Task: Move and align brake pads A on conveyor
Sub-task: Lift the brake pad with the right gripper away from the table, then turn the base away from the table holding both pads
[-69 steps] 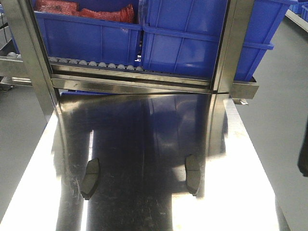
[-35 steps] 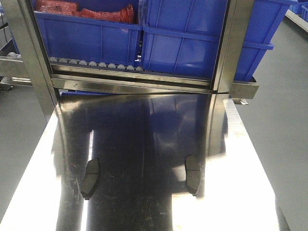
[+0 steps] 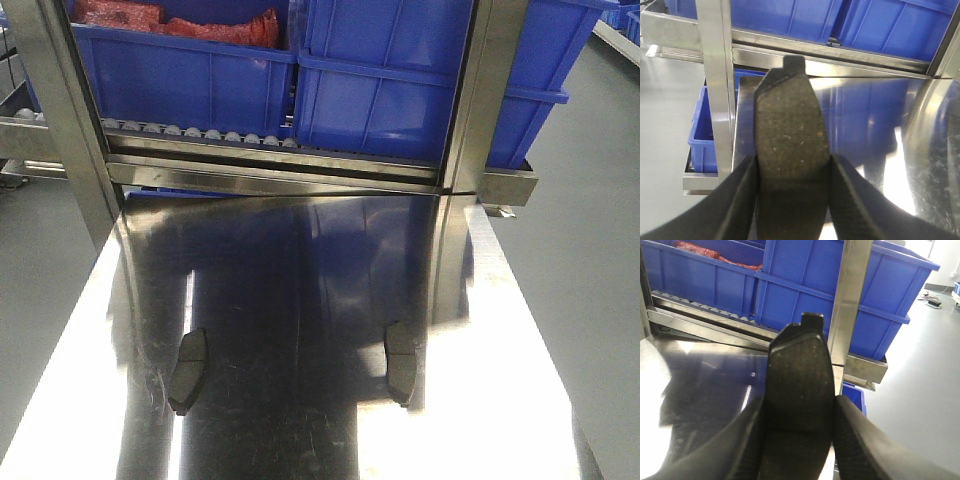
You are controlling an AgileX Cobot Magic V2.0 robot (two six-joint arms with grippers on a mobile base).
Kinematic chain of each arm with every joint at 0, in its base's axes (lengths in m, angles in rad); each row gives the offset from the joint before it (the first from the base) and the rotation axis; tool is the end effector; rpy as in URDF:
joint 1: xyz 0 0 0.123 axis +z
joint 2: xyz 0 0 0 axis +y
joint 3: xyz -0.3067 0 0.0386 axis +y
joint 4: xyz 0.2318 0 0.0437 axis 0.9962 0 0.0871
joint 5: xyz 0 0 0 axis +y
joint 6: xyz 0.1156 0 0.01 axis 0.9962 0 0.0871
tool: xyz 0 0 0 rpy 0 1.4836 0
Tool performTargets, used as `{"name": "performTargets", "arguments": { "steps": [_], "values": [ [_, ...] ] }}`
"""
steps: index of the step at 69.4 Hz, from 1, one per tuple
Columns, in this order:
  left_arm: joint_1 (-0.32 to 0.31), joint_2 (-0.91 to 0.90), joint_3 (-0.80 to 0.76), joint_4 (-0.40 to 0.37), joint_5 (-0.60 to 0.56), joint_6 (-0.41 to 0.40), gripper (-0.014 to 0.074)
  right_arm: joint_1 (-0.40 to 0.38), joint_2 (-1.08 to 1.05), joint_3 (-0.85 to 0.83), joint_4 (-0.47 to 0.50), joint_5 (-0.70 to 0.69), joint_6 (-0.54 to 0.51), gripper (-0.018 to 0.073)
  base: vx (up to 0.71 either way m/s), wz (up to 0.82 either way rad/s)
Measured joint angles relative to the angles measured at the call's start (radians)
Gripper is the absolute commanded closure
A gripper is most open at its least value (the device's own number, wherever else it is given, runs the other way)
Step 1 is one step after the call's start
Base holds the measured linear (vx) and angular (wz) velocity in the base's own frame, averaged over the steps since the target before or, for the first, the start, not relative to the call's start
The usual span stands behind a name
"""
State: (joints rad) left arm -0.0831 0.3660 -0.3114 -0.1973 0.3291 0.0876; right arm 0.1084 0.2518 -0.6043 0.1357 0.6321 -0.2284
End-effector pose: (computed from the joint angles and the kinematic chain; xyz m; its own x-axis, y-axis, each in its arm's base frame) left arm 0.0713 -0.0133 0.2665 -0.2983 -0.0745 -0.9516 0.1143 0.9870 -0.1131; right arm 0.0275 0.0123 0.3361 -0.1625 -0.1364 -0.9772 -0.2066 0.9731 -0.1015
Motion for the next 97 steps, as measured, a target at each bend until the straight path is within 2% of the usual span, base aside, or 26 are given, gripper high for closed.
{"name": "performTargets", "arguments": {
  "steps": [68,97],
  "values": [
    [0.0,0.0,0.0,-0.001,-0.001,0.0,0.0603,0.0,0.0,0.0,-0.002,0.001,-0.002,0.0564,0.0,0.01],
    [0.0,0.0,0.0,-0.002,-0.001,0.0,0.0603,0.0,0.0,0.0,-0.002,0.001,-0.003,0.0564,-0.1,0.47]
  ]
}}
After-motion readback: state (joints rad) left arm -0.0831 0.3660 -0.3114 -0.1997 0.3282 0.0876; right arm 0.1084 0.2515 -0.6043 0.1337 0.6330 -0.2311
